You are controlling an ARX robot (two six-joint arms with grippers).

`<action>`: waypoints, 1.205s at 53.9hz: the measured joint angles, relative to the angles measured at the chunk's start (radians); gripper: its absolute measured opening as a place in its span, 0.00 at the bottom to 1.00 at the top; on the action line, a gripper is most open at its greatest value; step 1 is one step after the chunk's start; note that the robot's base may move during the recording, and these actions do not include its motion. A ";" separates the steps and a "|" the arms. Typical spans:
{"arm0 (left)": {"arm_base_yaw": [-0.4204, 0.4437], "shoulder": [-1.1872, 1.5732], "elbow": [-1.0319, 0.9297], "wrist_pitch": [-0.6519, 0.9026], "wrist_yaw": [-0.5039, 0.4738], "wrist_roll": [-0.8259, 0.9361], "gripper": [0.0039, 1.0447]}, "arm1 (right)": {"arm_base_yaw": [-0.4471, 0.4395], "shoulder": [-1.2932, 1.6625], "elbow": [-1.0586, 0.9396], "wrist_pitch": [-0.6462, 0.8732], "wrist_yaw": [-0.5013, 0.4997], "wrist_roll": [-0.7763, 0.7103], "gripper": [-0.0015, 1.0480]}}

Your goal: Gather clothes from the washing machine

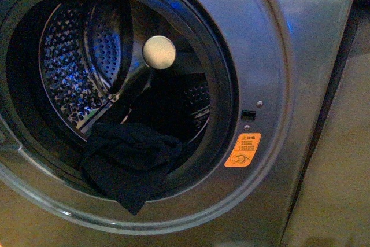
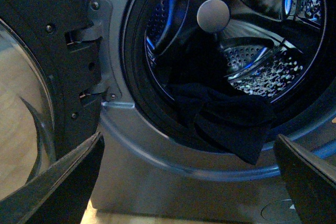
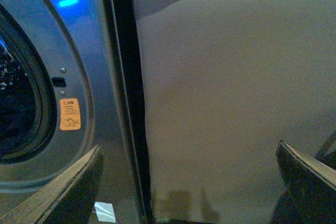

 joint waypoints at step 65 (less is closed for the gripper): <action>-0.106 1.604 0.762 0.348 0.274 -0.069 0.94 | 0.000 0.000 0.000 0.000 0.000 0.000 0.93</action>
